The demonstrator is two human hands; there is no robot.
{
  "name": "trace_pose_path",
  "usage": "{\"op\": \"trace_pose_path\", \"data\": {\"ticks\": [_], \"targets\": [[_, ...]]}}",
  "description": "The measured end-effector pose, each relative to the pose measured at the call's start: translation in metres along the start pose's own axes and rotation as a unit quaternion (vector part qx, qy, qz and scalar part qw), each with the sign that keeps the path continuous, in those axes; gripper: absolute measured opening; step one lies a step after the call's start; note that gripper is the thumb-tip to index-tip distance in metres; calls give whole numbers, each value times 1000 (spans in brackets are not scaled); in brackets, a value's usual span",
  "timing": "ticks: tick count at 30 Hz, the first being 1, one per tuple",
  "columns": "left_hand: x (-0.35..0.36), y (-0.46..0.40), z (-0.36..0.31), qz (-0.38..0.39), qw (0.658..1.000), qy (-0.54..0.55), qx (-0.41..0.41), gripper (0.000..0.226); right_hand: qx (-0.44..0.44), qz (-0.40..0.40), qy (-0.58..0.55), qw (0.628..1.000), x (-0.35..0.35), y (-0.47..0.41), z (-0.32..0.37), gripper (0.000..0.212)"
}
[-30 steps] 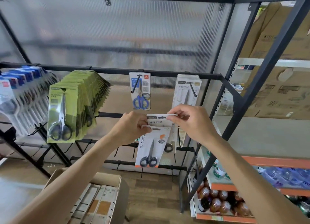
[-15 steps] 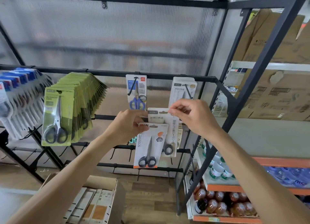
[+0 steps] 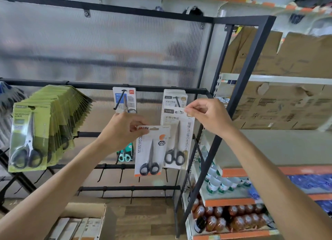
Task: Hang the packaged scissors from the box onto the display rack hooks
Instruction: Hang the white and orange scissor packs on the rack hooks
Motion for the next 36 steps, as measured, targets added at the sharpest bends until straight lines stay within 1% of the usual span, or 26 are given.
{"op": "trace_pose_path", "data": {"ticks": [3,5,7,10,14,16,18,21,23,25,26,27,29,30,31,33,34,36], "targets": [[3,-1,-1,7,1000,-6,5,12,14,7,0,1000,0,-2,-7,12],[4,-2,-2,16,1000,-6,6,10,35,7,22,999,1,-10,-20,13],[5,-1,-5,25,1000,-6,7,14,69,0,46,997,5,-22,-35,16],[5,-1,-9,30,999,3,10,16,115,-3,38,993,13,-43,-51,18],[5,-11,-16,37,999,2,19,22,146,-3,62,987,25,-81,-60,18],[5,-15,-19,34,999,4,14,25,158,-13,99,982,30,-99,-68,15],[4,-18,-22,24,1000,2,15,26,149,-32,143,978,34,-113,-74,12],[1,-17,-21,12,1000,-8,22,19,117,-53,223,966,39,-124,-76,16],[1,-13,-16,7,1000,-14,17,17,77,-54,313,945,42,-124,-70,17],[-1,-8,-9,-2,1000,-26,16,17,36,-55,379,923,39,-117,-52,9],[-2,-6,-6,-6,999,-32,18,18,8,-63,369,927,37,-109,-39,9],[-2,-4,-3,-9,999,-37,21,18,-14,-64,326,943,35,-95,-23,15],[-3,-3,2,-13,999,-40,20,15,-58,-28,190,980,39,-54,11,24],[-2,-3,4,-16,999,-39,18,13,-70,1,130,989,43,-30,23,25],[-1,-3,4,-19,999,-37,15,12,-72,29,88,993,46,-6,30,27],[2,-5,2,-23,999,-21,9,12,-41,63,28,997,51,30,26,28],[4,-5,-1,-20,1000,-15,8,12,-19,65,4,998,52,41,19,28],[10,-8,-9,-8,1000,-15,20,12,12,43,-29,999,50,52,6,25]]}}
Point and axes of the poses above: each hand's wrist, its own y-axis away from the middle knuckle, its own x-axis out of the palm, z = x × y, the point moved 4 cm from there along -y, towards the middle knuckle, and after that the axes turned 6 degrees about -y, right-handed, at the moved point
